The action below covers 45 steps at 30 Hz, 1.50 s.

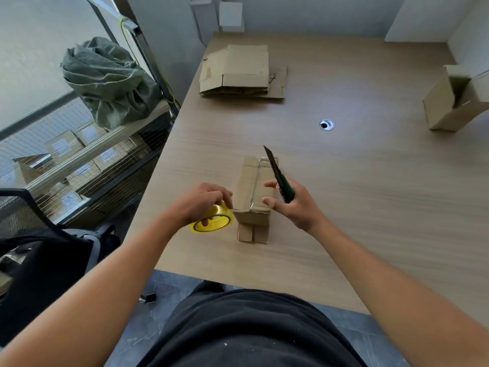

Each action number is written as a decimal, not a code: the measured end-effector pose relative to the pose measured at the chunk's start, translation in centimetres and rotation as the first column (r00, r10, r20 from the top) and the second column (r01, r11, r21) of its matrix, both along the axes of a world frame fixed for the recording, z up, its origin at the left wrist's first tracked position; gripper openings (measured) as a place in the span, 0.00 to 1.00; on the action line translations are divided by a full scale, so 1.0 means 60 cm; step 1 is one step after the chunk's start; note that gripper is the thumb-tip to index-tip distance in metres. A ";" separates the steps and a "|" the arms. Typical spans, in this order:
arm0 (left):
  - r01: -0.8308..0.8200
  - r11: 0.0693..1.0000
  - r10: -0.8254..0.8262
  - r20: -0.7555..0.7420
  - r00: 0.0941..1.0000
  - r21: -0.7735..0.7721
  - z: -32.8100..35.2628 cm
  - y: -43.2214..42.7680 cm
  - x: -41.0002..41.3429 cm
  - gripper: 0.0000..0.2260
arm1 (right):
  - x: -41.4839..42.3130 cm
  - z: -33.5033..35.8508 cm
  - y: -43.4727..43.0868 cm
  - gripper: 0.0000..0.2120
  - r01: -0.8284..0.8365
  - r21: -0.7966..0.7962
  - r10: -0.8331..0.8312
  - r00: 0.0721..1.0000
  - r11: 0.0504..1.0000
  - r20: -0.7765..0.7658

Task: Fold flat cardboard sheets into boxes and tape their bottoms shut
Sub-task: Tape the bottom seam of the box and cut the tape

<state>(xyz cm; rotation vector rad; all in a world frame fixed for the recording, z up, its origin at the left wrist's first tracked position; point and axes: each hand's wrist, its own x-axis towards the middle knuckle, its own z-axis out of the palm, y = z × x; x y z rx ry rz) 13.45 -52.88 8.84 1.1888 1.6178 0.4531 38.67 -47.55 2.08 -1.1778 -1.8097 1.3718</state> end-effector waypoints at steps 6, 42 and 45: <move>0.104 0.973 -0.100 -0.027 0.995 0.208 0.070 0.040 0.046 0.13 | -0.006 0.057 -0.006 0.15 0.061 -0.147 -0.102 0.951 0.987 -0.293; 0.047 0.947 -0.052 0.007 0.999 0.318 0.090 0.101 0.055 0.08 | -0.081 0.155 0.036 0.12 0.282 -0.096 -0.291 0.951 0.955 -0.105; 0.060 0.941 -0.086 0.062 0.994 0.333 0.086 0.111 0.039 0.10 | -0.093 0.168 0.046 0.07 0.278 -0.192 -0.298 0.951 0.941 -0.087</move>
